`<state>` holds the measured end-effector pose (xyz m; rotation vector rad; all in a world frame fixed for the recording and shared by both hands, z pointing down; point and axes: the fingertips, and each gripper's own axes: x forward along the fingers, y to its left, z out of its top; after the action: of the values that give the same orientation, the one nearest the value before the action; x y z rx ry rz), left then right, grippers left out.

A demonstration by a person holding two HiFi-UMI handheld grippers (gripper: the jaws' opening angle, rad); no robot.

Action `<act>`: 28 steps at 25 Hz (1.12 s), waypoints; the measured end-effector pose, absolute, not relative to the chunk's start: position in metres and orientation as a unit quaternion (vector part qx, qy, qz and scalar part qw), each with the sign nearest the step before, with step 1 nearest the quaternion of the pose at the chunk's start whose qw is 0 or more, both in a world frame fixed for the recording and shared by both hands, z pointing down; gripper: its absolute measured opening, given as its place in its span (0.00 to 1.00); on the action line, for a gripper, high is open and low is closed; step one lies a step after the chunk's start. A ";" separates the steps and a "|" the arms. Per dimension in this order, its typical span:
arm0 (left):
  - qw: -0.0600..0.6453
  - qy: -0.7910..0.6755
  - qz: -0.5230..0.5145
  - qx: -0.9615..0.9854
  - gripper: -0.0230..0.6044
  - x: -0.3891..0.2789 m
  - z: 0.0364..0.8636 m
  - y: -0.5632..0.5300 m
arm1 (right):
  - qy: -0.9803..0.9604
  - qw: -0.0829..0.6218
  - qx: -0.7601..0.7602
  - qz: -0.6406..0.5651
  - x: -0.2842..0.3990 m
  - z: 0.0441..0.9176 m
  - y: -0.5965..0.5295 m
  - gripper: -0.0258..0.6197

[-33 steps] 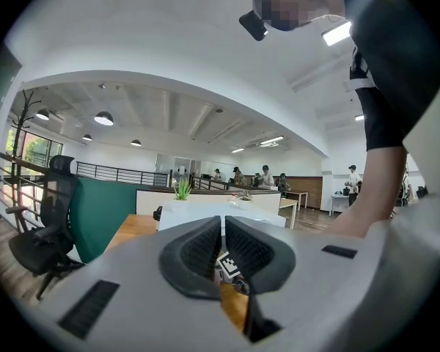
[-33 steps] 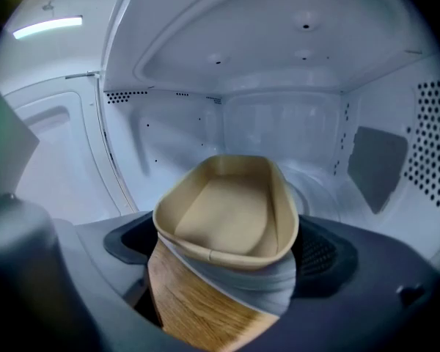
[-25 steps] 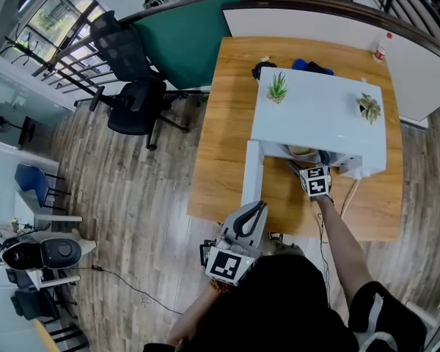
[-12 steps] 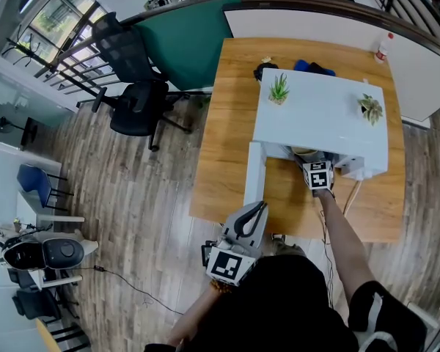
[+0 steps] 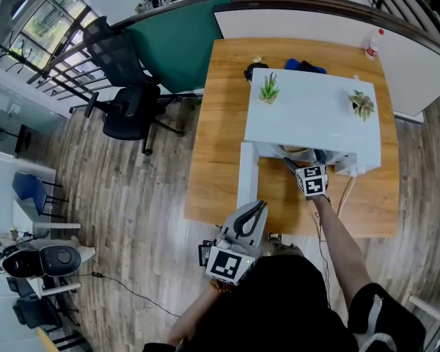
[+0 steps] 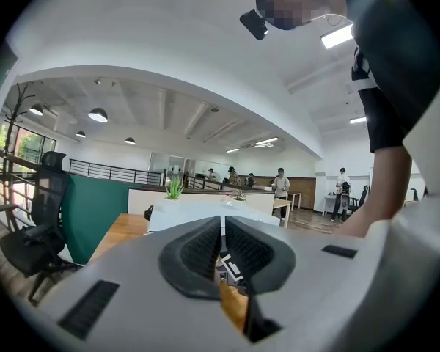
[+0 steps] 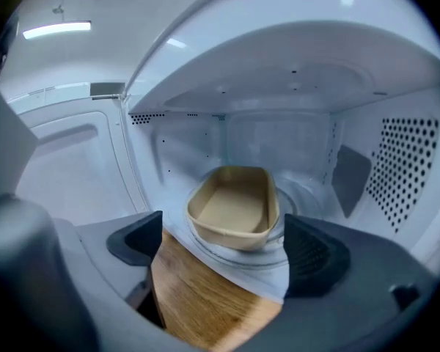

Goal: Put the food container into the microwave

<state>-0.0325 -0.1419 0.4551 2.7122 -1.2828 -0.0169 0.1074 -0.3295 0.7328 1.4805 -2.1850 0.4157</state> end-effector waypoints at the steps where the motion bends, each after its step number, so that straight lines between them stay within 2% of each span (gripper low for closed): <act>1: 0.070 -0.422 -0.008 0.904 0.09 -0.029 0.454 -0.142 | -0.796 0.229 0.539 0.152 0.106 0.729 -0.326 0.87; 6: 0.066 -0.407 -0.015 0.911 0.09 -0.017 0.452 -0.140 | -0.798 0.188 0.546 0.171 0.106 0.707 -0.309 0.86; 16: 0.059 -0.398 -0.036 0.915 0.09 -0.005 0.442 -0.143 | -0.837 0.190 0.493 0.145 0.079 0.675 -0.275 0.85; 28: 0.062 -0.401 -0.041 0.913 0.09 -0.001 0.444 -0.137 | -0.835 0.148 0.518 0.114 0.100 0.625 -0.252 0.78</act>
<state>-0.0010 -0.1370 0.4442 2.7597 -1.2124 -0.1224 0.0999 -0.2521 0.6251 1.4901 -2.3998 0.3274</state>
